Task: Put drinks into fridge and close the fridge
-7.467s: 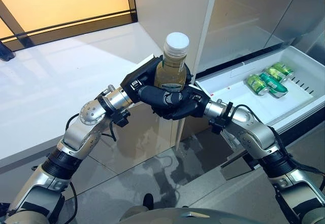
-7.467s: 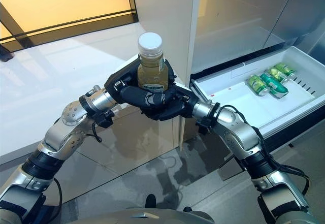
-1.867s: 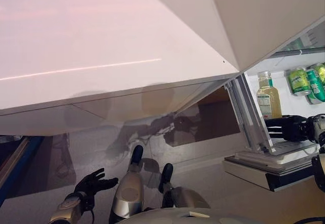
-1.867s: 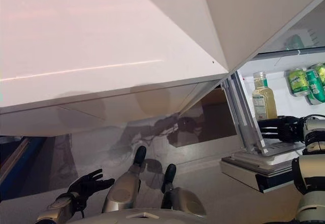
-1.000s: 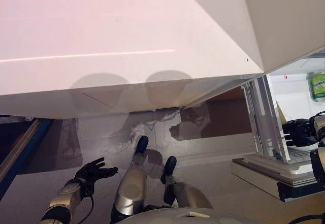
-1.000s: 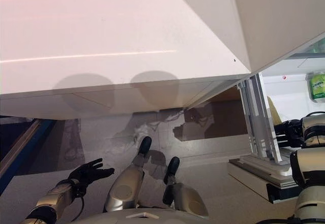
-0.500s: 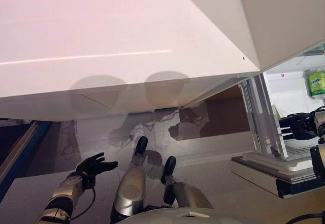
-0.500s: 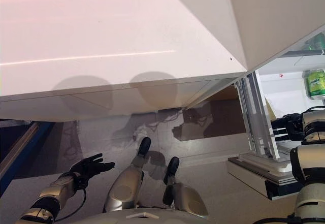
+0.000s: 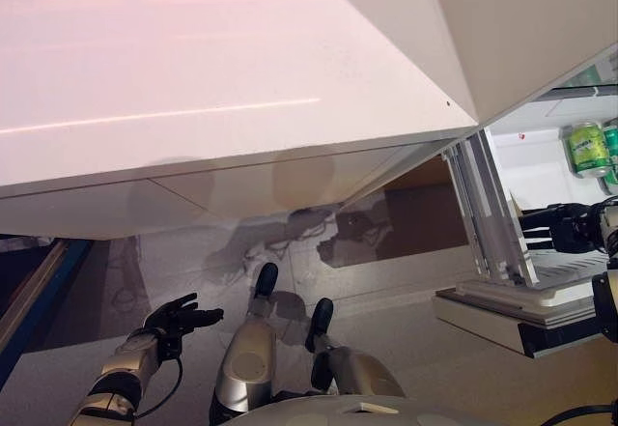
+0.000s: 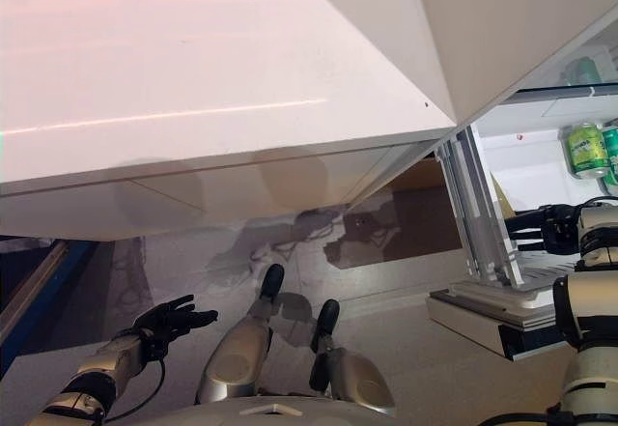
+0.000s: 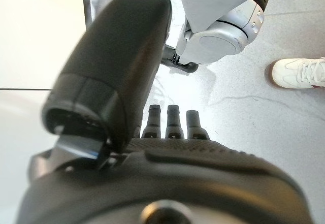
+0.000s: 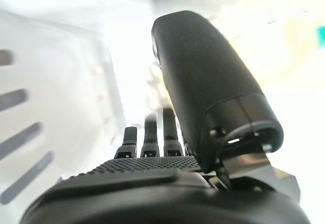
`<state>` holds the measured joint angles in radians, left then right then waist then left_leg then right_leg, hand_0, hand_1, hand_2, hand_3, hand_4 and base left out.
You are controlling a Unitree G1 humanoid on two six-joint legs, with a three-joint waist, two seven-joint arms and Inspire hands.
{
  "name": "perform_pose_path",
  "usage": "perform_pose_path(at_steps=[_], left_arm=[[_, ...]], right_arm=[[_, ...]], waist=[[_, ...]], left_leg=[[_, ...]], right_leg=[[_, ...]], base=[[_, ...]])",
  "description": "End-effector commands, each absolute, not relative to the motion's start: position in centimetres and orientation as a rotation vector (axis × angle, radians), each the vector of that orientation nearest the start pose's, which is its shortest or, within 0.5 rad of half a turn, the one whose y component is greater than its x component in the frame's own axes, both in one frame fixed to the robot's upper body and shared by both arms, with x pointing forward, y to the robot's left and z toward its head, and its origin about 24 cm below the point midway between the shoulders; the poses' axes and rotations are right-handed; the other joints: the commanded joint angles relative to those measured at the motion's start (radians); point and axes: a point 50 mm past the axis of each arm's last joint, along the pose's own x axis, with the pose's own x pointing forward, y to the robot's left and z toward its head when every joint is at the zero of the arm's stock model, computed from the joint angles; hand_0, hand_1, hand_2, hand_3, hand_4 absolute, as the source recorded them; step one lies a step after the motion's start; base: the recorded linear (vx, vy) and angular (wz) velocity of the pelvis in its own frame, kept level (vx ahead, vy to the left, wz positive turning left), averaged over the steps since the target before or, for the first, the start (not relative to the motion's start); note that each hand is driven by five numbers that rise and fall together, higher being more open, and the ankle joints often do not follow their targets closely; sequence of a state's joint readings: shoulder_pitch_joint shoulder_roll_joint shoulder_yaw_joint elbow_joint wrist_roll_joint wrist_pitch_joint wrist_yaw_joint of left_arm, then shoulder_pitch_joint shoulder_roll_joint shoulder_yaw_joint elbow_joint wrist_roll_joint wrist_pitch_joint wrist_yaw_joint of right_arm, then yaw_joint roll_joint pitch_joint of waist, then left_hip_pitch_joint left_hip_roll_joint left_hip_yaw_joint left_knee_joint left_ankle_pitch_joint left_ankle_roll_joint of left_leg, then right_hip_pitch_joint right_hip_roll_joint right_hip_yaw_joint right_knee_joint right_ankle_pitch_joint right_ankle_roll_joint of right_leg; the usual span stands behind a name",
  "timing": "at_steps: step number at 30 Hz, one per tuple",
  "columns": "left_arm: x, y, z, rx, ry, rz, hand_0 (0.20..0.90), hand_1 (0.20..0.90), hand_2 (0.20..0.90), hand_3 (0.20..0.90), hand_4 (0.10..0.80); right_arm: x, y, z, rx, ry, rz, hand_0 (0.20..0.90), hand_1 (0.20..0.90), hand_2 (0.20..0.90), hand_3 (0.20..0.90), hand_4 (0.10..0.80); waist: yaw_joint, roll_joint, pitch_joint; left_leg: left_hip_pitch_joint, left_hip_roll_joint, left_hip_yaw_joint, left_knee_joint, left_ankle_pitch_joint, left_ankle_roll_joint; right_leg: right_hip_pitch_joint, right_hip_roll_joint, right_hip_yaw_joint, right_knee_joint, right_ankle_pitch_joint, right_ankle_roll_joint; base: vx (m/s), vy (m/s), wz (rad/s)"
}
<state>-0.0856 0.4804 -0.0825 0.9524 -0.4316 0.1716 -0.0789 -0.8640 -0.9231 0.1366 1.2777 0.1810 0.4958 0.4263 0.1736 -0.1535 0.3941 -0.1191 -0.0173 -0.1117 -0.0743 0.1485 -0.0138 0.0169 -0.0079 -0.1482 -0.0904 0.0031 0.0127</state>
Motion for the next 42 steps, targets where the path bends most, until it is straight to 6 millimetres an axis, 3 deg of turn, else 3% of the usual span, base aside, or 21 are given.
perform_pose_path(at_steps=[1, 5, 10, 14, 16, 20, 24, 29, 32, 37, 42], left_arm=[[12.4, 31.0, -11.9, 0.056, 1.108, 0.262, 0.900, 0.900, 0.900, 0.900, 0.800], [11.1, 30.6, -12.5, 0.041, 1.141, 0.251, 0.900, 0.900, 0.900, 0.900, 0.800], [9.9, 29.5, -13.3, 0.009, 1.173, 0.234, 0.900, 0.900, 0.900, 0.900, 0.800], [9.1, 28.8, -13.8, -0.015, 1.193, 0.217, 0.900, 0.900, 0.900, 0.900, 0.800], [8.5, 28.2, -14.3, -0.040, 1.205, 0.220, 0.900, 0.900, 0.900, 0.900, 0.800], [7.9, 27.7, -14.6, -0.067, 1.210, 0.222, 0.900, 0.900, 0.900, 0.900, 0.800], [7.4, 27.4, -14.8, -0.074, 1.219, 0.229, 0.900, 0.900, 0.900, 0.900, 0.800], [6.0, 27.4, -15.1, -0.080, 1.250, 0.261, 0.900, 0.900, 0.900, 0.900, 0.800], [5.0, 27.4, -15.3, -0.074, 1.269, 0.269, 0.900, 0.900, 0.900, 0.900, 0.800], [4.9, 27.5, -15.3, -0.071, 1.263, 0.282, 0.900, 0.900, 0.900, 0.900, 0.800], [6.4, 27.5, -15.1, -0.080, 1.242, 0.299, 0.900, 0.900, 0.900, 0.900, 0.800]], right_arm=[[28.1, -44.5, 16.8, -0.433, 0.620, -0.481, 0.900, 0.900, 0.900, 0.900, 0.800], [28.7, -44.1, 19.9, -0.489, 0.414, -0.527, 0.900, 0.900, 0.900, 0.900, 0.800], [29.1, -41.3, 23.9, -0.547, 0.082, -0.564, 0.900, 0.900, 0.900, 0.900, 0.800], [27.9, -39.0, 26.1, -0.572, -0.168, -0.582, 0.900, 0.900, 0.900, 0.900, 0.800], [26.4, -37.8, 26.9, -0.591, -0.320, -0.610, 0.900, 0.900, 0.900, 0.900, 0.800], [24.2, -37.2, 27.3, -0.584, -0.479, -0.686, 0.900, 0.900, 0.900, 0.900, 0.800], [21.9, -37.4, 26.2, -0.560, -0.571, -0.799, 0.900, 0.900, 0.900, 0.900, 0.800], [18.1, -39.8, 22.8, -0.464, -0.565, -1.019, 0.900, 0.900, 0.900, 0.900, 0.800], [15.9, -41.5, 18.7, -0.322, -0.449, -1.102, 0.900, 0.900, 0.900, 0.900, 0.800], [15.3, -42.4, 15.5, -0.279, -0.287, -1.096, 0.900, 0.900, 0.900, 0.900, 0.800], [16.7, -42.1, 12.2, -0.244, -0.126, -0.995, 0.900, 0.900, 0.900, 0.900, 0.800]], waist=[[-0.038, -0.012, -0.151], [-0.074, -0.007, -0.189], [-0.134, 0.014, -0.238], [-0.174, 0.034, -0.270], [-0.202, 0.051, -0.290], [-0.234, 0.072, -0.302], [-0.255, 0.085, -0.299], [-0.296, 0.096, -0.293], [-0.317, 0.106, -0.282], [-0.328, 0.112, -0.259], [-0.333, 0.121, -0.218]], left_leg=[[0.029, -0.003, 0.056, 0.016, -0.128, 0.022], [0.054, -0.002, 0.073, 0.011, -0.135, 0.021], [0.088, -0.002, 0.099, 0.004, -0.149, 0.023], [0.111, 0.000, 0.122, 0.004, -0.163, 0.030], [0.122, -0.003, 0.134, 0.015, -0.175, 0.035], [0.125, -0.005, 0.163, 0.074, -0.206, 0.042], [0.128, -0.007, 0.176, 0.149, -0.242, 0.050], [0.168, -0.025, 0.166, 0.233, -0.313, 0.071], [0.187, -0.029, 0.167, 0.279, -0.349, 0.075], [0.175, -0.031, 0.166, 0.340, -0.378, 0.081], [0.127, -0.031, 0.165, 0.402, -0.396, 0.087]], right_leg=[[-0.094, 0.019, 0.035, 0.063, 0.049, 0.048], [-0.081, 0.020, 0.053, 0.061, 0.045, 0.052], [-0.064, 0.018, 0.086, 0.055, 0.040, 0.058], [-0.055, 0.016, 0.111, 0.057, 0.029, 0.059], [-0.051, 0.012, 0.125, 0.069, 0.017, 0.058], [-0.050, -0.004, 0.134, 0.122, -0.016, 0.050], [-0.049, -0.011, 0.136, 0.213, -0.063, 0.039], [-0.031, -0.001, 0.170, 0.302, -0.111, 0.025], [-0.014, 0.000, 0.174, 0.332, -0.150, 0.013], [-0.022, -0.005, 0.176, 0.379, -0.177, 0.000], [-0.062, -0.012, 0.174, 0.436, -0.197, -0.016]], base=[[0.017, 0.063, -0.03], [0.011, 0.075, -0.06], [-0.006, 0.106, -0.17], [-0.032, 0.085, -0.17], [-0.052, 0.105, -0.20], [-0.065, 0.075, -0.24], [0.011, 0.030, -0.22], [0.091, 0.007, -0.05], [0.087, -0.026, -0.13], [0.033, -0.017, 0.00], [-0.007, 0.003, -0.02]])
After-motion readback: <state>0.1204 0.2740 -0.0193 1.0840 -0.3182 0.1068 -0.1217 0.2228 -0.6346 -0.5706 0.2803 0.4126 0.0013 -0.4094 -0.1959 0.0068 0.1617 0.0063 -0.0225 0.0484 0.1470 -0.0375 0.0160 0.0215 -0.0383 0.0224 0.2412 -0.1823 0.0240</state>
